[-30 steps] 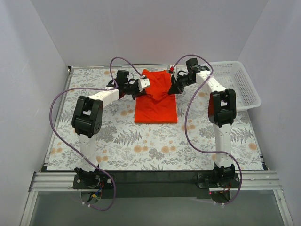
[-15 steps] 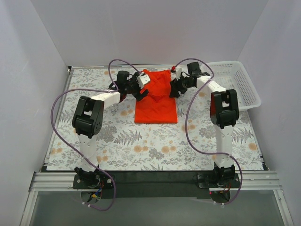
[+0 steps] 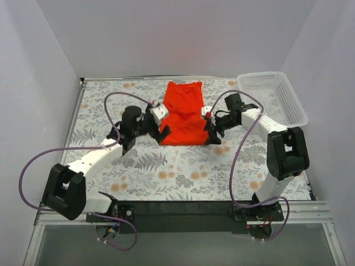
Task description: Fold and stack the t-shirts
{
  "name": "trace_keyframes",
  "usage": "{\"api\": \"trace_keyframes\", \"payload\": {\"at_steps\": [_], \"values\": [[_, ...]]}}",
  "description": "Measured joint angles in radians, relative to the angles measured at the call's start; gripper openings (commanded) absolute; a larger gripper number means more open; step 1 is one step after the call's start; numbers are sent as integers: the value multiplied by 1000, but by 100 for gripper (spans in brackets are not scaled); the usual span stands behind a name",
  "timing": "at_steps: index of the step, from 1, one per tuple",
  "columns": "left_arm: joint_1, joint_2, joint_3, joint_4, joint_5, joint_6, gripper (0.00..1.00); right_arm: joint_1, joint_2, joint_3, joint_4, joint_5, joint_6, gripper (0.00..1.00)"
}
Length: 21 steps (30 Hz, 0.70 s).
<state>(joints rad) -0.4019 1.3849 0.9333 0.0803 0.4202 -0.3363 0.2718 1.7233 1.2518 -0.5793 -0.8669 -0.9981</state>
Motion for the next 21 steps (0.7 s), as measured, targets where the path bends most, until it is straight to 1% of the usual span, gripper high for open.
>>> {"api": "trace_keyframes", "payload": {"at_steps": [2,4,6,7,9,11,14,21], "values": [[-74,-67,-151,-11,13,65,77,40,3,-66,-34,20,-85,64],[-131,-78,-277,8,34,150,76,80,29,-94,-50,51,-126,63],[-151,-66,-389,8,42,232,75,100,49,-103,-39,82,-139,62],[-150,-50,-420,6,38,266,75,103,51,-105,-29,99,-142,62],[-146,2,-428,19,34,326,73,102,52,-109,-3,130,-143,62],[-143,70,-389,34,28,377,70,102,52,-114,29,159,-142,62],[-143,153,-317,73,11,428,70,101,52,-125,57,190,-143,62],[-139,158,-309,141,-20,492,70,101,61,-137,85,210,-150,62]]}}
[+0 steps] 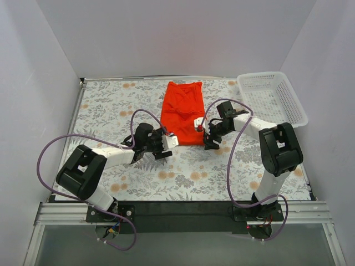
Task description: Fold and stack the t-shirts
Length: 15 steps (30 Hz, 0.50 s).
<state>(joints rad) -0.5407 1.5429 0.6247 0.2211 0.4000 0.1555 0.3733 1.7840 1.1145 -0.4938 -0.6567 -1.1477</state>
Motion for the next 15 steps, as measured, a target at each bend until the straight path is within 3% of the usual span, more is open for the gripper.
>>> {"api": "trace_keyframes", "payload": {"at_steps": [10,13,15], "values": [[53,109,56,40,-4,25,62,0,72,24,7,3,0,61],[59,126,65,50,-1,24,56,0,75,25,12,5,0,59],[60,129,65,50,0,21,44,2,76,25,18,11,2,56]]}}
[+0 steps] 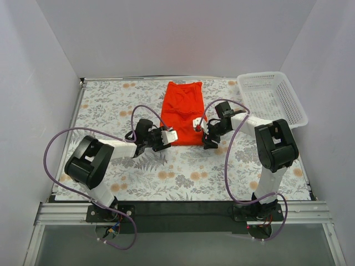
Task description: Fold and stack the t-shirts
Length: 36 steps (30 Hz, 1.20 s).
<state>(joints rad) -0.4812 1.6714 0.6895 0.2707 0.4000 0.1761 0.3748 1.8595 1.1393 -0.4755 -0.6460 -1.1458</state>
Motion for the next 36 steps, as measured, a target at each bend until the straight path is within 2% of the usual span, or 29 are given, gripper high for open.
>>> {"api": "trace_keyframes", "payload": {"at_steps": [1,2,6,7,11,14,18,23,27,32,36], "values": [[0,3,0,0,0,2,37,0,0,0,5,4,3,50],[0,7,0,-2,1,-1,26,1,1,0,11,9,5,47],[-2,12,-4,-16,3,-8,0,6,1,0,47,38,22,25],[-6,11,-6,-15,2,-9,0,7,1,0,55,44,29,13],[-30,-14,-31,-16,-8,-19,0,7,-7,-10,81,60,60,2],[-83,-76,-74,-54,-16,-44,0,7,-51,-53,63,64,69,1],[-207,-227,-137,-183,-27,-106,0,7,-169,-104,-97,42,24,1],[-367,-543,-156,-355,-53,-227,0,7,-467,-160,-265,-12,-35,1],[-424,-777,-102,-468,-54,-333,0,7,-661,-159,-370,-63,-54,1],[-428,-821,-30,-572,-19,-400,0,8,-737,-142,-453,-117,-51,1],[-428,-759,-28,-630,4,-422,0,8,-679,-115,-470,-137,-43,1]]}}
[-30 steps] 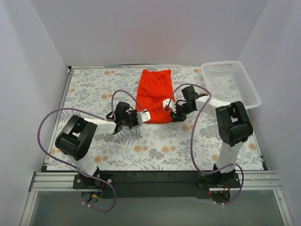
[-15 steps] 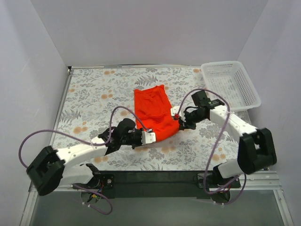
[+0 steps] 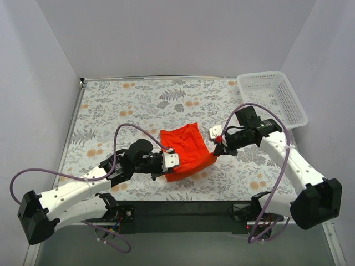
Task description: Fold and stack the t-shirts
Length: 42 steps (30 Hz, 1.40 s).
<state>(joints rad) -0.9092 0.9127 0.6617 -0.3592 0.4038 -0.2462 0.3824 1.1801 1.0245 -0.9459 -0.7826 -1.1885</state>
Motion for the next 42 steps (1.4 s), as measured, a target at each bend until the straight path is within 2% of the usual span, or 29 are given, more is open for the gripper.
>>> {"api": "trace_keyframes", "payload": {"at_steps": [7,11,15,19,23,31,42], "values": [[37,43,-49,9,-37,26,0,0,255,97,7,-5,31,1],[249,94,-61,107,-13,71,0,-1,423,231,37,1,88,1],[419,259,-26,223,29,113,0,-5,608,422,84,8,145,1],[494,513,97,294,81,151,0,-22,768,591,111,28,209,1],[547,670,177,383,119,162,0,-43,895,724,138,61,280,1],[575,831,283,494,149,176,0,-80,972,760,185,101,359,1],[575,884,305,530,123,160,0,-82,980,752,290,143,454,1]]}}
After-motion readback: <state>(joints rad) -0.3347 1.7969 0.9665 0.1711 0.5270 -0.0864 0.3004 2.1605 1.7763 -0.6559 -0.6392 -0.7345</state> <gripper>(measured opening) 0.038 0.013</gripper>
